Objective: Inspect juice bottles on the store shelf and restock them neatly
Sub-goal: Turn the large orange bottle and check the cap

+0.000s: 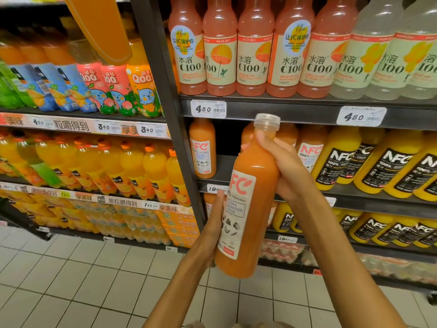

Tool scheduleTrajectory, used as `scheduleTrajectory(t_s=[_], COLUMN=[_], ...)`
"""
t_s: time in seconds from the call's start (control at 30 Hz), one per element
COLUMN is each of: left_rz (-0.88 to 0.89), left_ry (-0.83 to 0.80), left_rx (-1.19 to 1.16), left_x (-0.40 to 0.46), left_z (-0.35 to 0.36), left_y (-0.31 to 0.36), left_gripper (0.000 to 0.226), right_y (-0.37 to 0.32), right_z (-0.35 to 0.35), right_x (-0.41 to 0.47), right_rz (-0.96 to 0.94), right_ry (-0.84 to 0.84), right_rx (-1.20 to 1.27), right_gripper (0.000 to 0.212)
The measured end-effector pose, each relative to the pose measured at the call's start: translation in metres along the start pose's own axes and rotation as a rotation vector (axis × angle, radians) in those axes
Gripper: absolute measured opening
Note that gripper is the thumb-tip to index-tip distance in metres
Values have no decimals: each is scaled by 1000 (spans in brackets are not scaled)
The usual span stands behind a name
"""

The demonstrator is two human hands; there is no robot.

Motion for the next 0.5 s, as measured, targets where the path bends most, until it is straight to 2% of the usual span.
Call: scheduleTrajectory(t_s=[0.1, 0.17, 0.27, 0.37, 0.5], left_rz=[-12, -8, -14, -39, -79], left_ry=[-27, -33, -33, -80, -78], left_rx=[-18, -60, -137, -193, -101], left_x=[1, 0, -1, -3, -10], left_z=[-2, -1, -1, 6, 10], left_y=[-2, 1, 4, -3, -12], left_gripper=[44, 44, 46, 42, 55], right_y=[8, 7, 6, 12, 18], right_z=[-7, -9, -5, 6, 9], right_x=[0, 1, 2, 2, 0], right_rz=[66, 73, 65, 63, 68], right_ry=[58, 47, -32, -122, -184], right_rx=[-27, -47, 71, 307, 312], right_gripper=[25, 28, 35, 28, 22])
Point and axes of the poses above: each hand's wrist, its own x-axis towards the middle knuckle, its own z-axis out of the palm, y = z × x, the point moved 9 cm from there along x, towards the middle knuckle, and after that the axes turned 6 degrees about -y, right-handed, at the moved point
